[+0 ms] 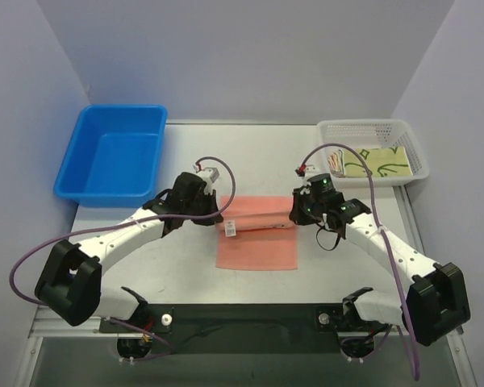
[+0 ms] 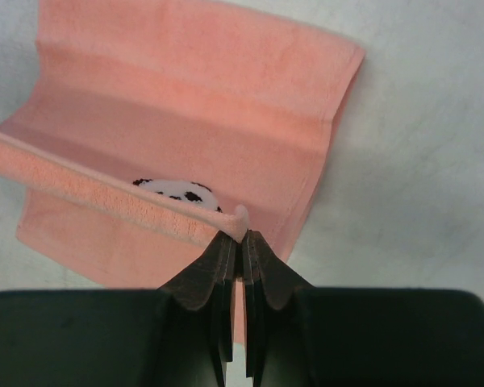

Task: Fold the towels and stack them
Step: Fold the towel

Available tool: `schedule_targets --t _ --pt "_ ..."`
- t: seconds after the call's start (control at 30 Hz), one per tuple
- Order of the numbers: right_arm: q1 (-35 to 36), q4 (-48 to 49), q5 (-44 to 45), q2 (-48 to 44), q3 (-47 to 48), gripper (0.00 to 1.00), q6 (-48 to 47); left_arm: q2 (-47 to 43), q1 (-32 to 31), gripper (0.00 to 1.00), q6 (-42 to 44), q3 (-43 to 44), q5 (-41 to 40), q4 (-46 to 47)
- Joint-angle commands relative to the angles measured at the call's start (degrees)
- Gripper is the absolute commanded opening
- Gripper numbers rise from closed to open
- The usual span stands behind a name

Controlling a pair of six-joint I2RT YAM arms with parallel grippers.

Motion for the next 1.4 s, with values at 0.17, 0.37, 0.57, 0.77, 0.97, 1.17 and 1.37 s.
schedule_targets --t 0.17,0.37,0.57,0.77,0.97,1.17,1.37 --pt "-2.7 -2.7 -3.4 8.9 -6.5 0.0 6.7 6.2 -1.8 0.0 -5.9 -5.3 -3.1 -0.6" --pt "-5.6 -2.3 -6.7 18.2 -4.4 0.0 6.9 13.7 -1.6 0.0 -6.6 -2.8 -4.9 -1.7" --pt "-6.9 -1.6 -6.4 25.6 2.5 0.0 5.4 15.5 1.3 0.0 -7.7 -0.8 -7.1 -2.4" --pt "-7.1 -1.6 -5.2 28.8 8.6 0.0 4.4 16.2 3.5 0.0 -5.9 2.3 -7.2 -2.3" --pt "-7.1 -2.2 -4.9 29.0 10.9 0.0 4.4 18.3 4.8 0.0 -5.1 4.5 -6.5 -3.4" --pt "-7.2 -3.1 -4.4 24.4 10.4 0.0 4.1 14.1 4.6 0.0 -4.5 4.3 -6.0 -3.4" --pt "-7.1 -4.4 -3.4 20.3 10.3 0.0 3.9 10.2 4.3 0.0 -4.5 5.3 -5.5 -4.7"
